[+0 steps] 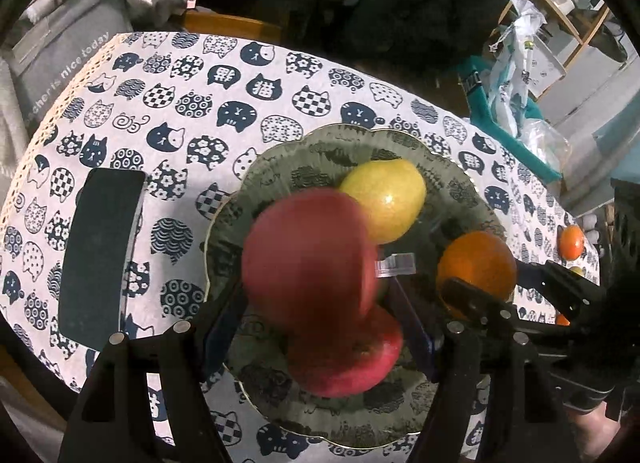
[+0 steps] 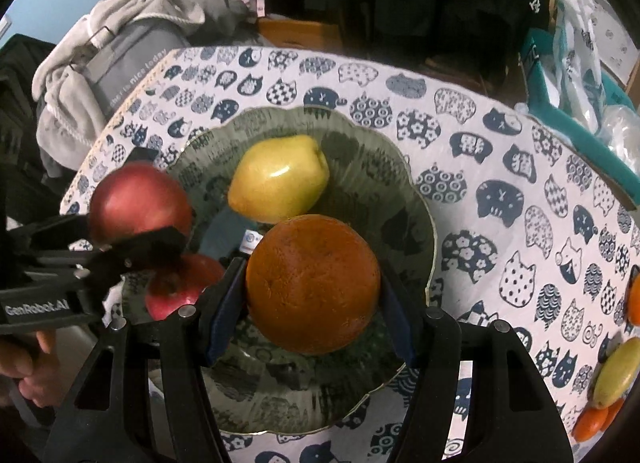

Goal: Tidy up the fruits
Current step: 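Release the apple into the bowl with the left tool while the right tool releases the orange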

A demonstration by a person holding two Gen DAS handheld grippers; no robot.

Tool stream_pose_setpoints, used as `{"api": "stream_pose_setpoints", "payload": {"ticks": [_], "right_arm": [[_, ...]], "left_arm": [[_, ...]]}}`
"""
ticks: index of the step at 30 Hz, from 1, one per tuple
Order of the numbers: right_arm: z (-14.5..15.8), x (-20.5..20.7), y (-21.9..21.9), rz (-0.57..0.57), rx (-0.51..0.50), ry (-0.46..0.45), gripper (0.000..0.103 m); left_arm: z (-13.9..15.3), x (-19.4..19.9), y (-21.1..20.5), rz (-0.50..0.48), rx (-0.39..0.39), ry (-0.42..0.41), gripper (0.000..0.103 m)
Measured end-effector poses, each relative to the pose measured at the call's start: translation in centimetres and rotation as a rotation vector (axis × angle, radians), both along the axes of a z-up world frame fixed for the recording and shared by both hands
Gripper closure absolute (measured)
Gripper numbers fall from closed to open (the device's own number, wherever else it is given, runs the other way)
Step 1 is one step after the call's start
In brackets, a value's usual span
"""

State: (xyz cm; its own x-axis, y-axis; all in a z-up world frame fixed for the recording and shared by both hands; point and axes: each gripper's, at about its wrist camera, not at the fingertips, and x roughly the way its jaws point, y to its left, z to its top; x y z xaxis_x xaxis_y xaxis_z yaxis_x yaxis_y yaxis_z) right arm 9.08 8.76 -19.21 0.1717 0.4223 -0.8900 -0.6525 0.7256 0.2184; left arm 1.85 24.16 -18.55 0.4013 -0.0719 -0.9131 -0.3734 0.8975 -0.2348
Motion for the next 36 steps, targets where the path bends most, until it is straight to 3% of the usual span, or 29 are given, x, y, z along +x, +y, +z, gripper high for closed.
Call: {"api": "stream_pose_setpoints", "payload": {"ticks": [6,18,36], "right_arm": [[-1.2,0.0,-0.1,-0.002,-0.022,0.016,0.038],[0.3,0.7,-1.6,-0.048,0.029,0.018,0.039],[8.2,-0.2,-6.7,-0.146,0.087,-0.144,0.036]], "left_arm": [[0.0,0.1,-0.3,-0.017,-0.010,0.003,0.029],[0.6,-0.1,-1.1,-0.041,0.017,-0.003,0.029],[4.9,-0.2,-5.5,-0.137,0.037,-0.089,0.029]]}}
